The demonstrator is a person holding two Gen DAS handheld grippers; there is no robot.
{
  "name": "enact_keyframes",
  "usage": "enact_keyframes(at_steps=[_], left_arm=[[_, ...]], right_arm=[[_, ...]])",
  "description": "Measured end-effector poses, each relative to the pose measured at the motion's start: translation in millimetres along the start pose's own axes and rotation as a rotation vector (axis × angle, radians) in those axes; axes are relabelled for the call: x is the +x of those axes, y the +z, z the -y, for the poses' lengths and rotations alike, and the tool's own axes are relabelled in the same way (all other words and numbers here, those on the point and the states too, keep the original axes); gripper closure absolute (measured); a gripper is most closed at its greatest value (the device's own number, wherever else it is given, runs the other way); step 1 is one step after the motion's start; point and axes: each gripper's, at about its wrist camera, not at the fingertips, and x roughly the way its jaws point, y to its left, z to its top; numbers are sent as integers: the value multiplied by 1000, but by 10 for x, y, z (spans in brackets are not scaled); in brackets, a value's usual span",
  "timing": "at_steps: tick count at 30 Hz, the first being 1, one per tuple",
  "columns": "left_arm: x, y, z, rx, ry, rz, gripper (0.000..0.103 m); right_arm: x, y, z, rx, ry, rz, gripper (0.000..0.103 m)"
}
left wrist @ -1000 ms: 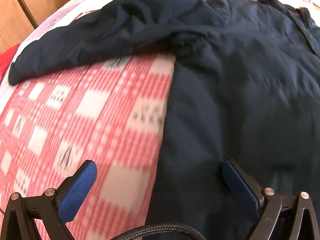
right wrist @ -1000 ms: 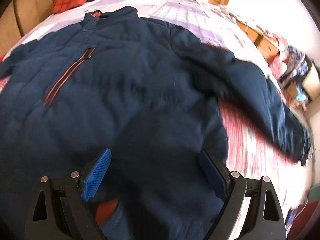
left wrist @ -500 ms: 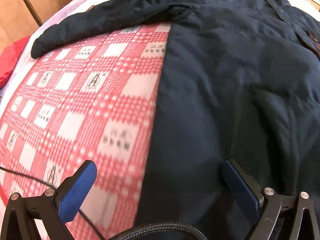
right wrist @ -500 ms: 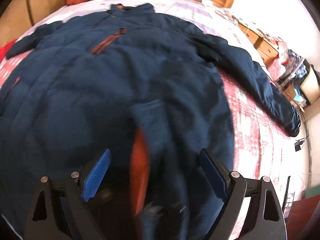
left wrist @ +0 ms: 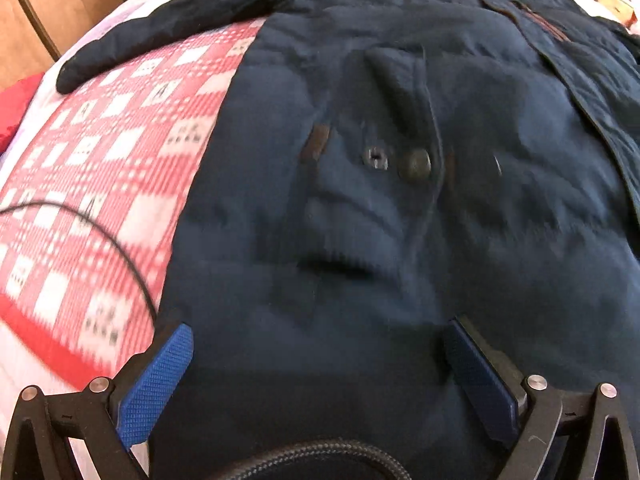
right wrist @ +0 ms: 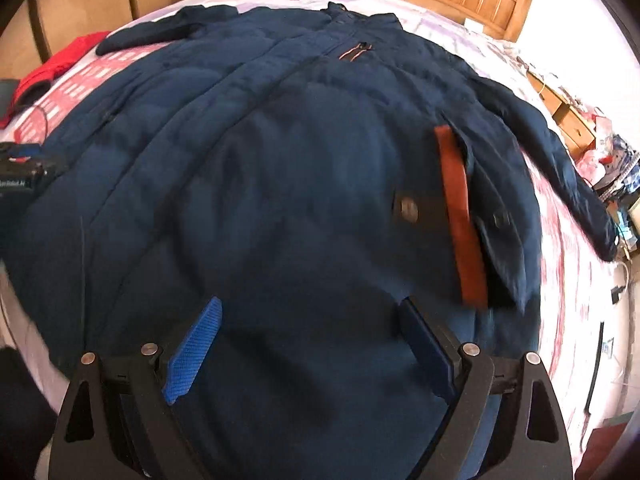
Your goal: Fold large clothes
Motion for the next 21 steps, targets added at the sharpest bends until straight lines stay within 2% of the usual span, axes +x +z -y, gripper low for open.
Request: enact_keyframes(at_steps=[3, 9, 11, 12, 13, 14, 16, 18, 21], left_arm=[[-113, -155, -115, -6, 16, 2, 1], [-149, -383, -594, -88, 93, -41, 0], [-136, -373, -678, -91, 119, -53, 0], [-141, -343, -709, -91, 137, -60, 0], [-155, -297, -717, -95, 147, -61, 0], [-188, -220, -709, -100, 153, -51, 0], [-242, -29, -623, -96, 149, -16, 0], [-259, 215, -491, -84, 131, 17, 0], [-213, 753, -173, -61, 70, 79, 0]], right_arm=[[-108, -234, 117, 45, -1, -11, 11], [-242, -560, 674, 112, -86, -70, 11], [-286, -609, 821, 119, -69, -77, 11], [-290, -601, 831, 103, -97, -94, 11], [-285, -593, 863, 100, -120, -116, 11], [-305, -579, 912, 127, -107, -121, 11], [-360, -511, 997, 166, -121, -112, 11], [-383, -337, 1071, 190, -130, -86, 11], [-316, 139, 1172, 169, -124, -15, 11]])
